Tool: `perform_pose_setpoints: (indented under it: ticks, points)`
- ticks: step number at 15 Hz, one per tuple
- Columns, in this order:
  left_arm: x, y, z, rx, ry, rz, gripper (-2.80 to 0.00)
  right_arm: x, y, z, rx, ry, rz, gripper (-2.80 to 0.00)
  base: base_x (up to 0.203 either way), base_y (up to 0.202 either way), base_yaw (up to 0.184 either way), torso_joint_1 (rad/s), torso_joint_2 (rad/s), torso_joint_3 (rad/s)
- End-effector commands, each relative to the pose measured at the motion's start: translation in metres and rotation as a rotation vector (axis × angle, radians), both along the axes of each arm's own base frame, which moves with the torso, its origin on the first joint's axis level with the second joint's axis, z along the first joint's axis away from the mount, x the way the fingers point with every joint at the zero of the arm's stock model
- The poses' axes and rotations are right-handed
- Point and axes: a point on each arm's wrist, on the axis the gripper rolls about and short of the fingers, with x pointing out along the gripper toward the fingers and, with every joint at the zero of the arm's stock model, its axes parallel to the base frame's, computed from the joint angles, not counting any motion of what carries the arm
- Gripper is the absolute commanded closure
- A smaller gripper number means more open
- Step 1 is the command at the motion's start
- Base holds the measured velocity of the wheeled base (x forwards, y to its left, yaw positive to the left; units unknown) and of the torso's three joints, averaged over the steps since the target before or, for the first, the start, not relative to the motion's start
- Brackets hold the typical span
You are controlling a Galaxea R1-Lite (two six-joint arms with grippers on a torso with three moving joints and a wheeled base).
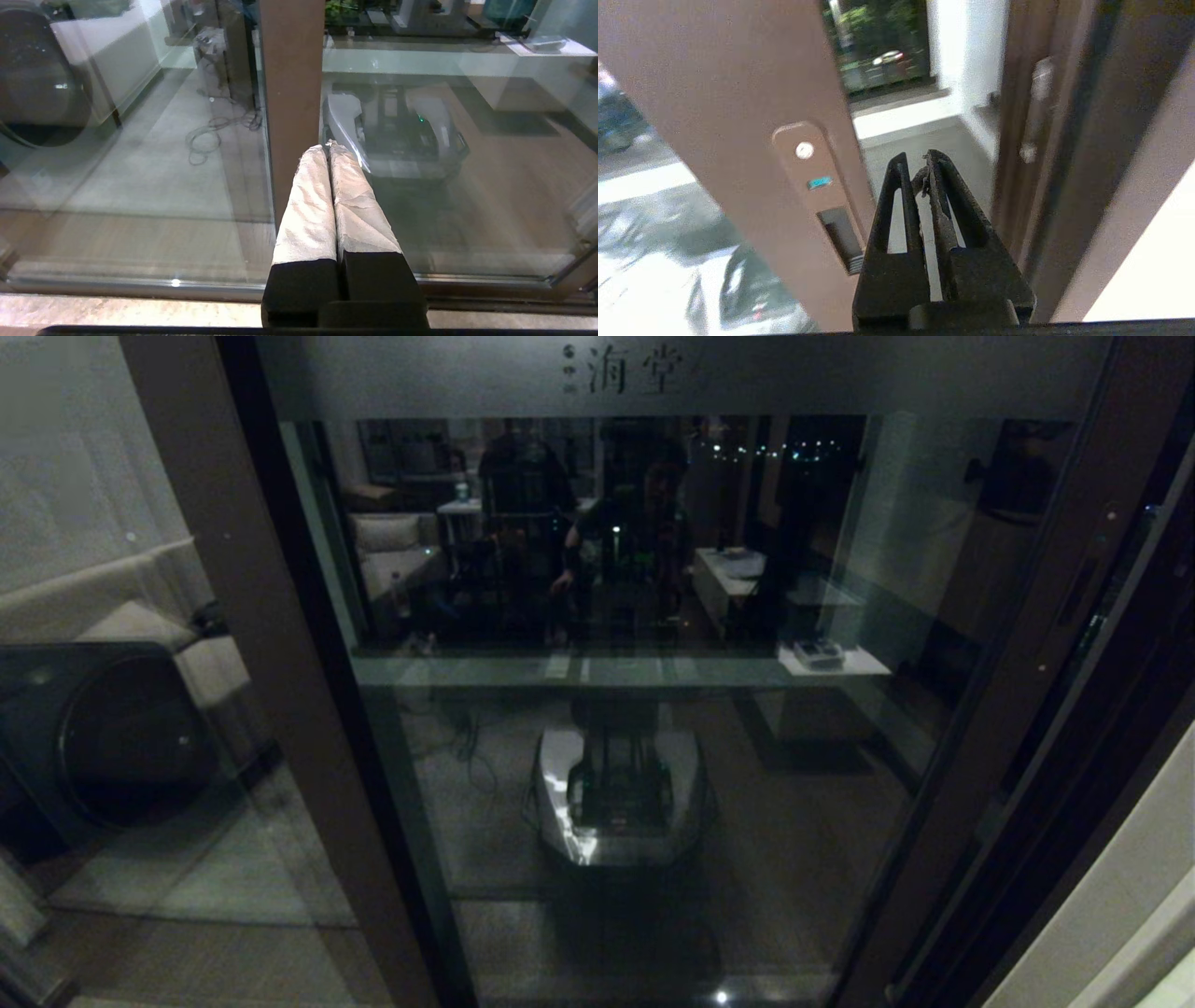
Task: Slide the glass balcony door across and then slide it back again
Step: Open the slid door
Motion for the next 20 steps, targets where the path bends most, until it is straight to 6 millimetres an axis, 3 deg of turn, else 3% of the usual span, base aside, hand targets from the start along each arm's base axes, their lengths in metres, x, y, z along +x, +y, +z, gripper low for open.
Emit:
perform_pose_setpoints:
  ticks: [1,5,16,20]
  points:
    - [0.0,0.0,0.0,0.0,0.0,0.0,0.0,0.016,-0.005,-0.016,0.024,0.035,0.032,0.0,0.0,0.0,0.0,0.0,0.0,0.0]
    - [0.0,0.0,0.0,-0.001,0.0,0.0,0.0,0.043,-0.006,-0.036,0.042,0.068,0.057,0.0,0.0,0.0,0.0,0.0,0.0,0.0]
    - [0.0,0.0,0.0,0.0,0.0,0.0,0.0,0.07,0.011,-0.058,0.072,0.107,0.08,0.0,0.0,0.0,0.0,0.0,0.0,0.0]
    - [0.0,0.0,0.0,-0.001,0.0,0.0,0.0,0.071,0.018,-0.058,0.092,0.101,0.097,0.0,0.0,0.0,0.0,0.0,0.0,0.0]
